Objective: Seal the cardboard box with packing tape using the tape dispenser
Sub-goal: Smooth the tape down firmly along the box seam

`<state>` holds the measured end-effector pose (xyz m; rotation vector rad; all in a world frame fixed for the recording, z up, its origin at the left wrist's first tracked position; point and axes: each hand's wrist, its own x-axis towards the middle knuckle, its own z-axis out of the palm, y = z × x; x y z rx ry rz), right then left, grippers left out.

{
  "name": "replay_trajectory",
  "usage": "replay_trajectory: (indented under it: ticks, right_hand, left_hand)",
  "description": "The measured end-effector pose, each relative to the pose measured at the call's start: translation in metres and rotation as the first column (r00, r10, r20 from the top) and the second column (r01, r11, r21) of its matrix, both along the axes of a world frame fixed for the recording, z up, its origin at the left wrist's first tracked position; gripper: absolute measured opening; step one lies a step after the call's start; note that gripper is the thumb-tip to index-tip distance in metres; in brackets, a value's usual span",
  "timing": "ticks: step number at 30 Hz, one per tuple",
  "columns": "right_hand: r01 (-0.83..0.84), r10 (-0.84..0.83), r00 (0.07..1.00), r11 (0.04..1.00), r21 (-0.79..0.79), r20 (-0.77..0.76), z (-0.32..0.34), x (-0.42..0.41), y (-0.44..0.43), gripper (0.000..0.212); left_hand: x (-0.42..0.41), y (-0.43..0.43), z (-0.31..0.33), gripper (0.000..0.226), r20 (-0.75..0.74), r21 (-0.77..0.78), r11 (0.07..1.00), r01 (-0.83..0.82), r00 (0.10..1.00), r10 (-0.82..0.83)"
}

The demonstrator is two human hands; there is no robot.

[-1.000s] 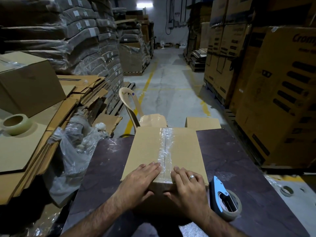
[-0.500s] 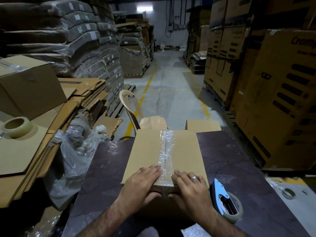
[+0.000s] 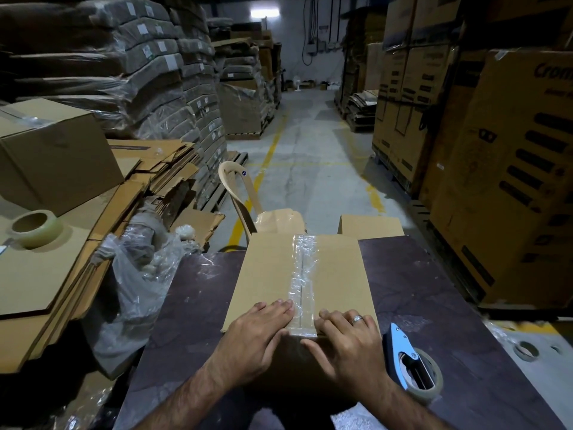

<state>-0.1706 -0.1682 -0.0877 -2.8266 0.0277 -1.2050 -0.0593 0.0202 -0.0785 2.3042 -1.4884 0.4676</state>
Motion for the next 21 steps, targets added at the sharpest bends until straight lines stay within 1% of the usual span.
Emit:
replay_trajectory:
  ticks: [7, 11, 14, 18, 21]
  right_hand:
    - [0.056, -0.056, 0.998, 0.998, 0.002, -0.017, 0.000, 0.003, 0.007, 0.042]
    - [0.079, -0.079, 0.997, 0.997, 0.001, 0.008, 0.000, 0.008, 0.012, 0.048]
    - [0.124, -0.124, 0.992, 0.992, -0.036, 0.003, -0.004, 0.010, 0.016, 0.053]
    - [0.178, -0.185, 0.981, 0.976, -0.124, -0.052, -0.016, 0.011, 0.019, 0.059]
    - [0.182, -0.194, 0.978, 0.974, -0.133, -0.080, -0.016, 0.011, 0.019, 0.066]
  left_hand:
    - [-0.002, 0.001, 0.006, 0.043, 0.000, 0.019, 0.999, 0.028, 1.000, -0.028]
    - [-0.003, 0.001, 0.006, 0.043, -0.056, -0.009, 1.000, 0.027, 0.998, -0.028]
    - [-0.003, 0.001, 0.005, 0.043, -0.072, -0.017, 1.000, 0.024, 0.997, -0.025]
    - [-0.003, 0.000, 0.005, 0.043, -0.086, -0.029, 0.999, 0.018, 0.996, -0.021]
    - [-0.004, 0.001, 0.005, 0.042, -0.083, -0.031, 0.999, 0.012, 0.996, -0.015]
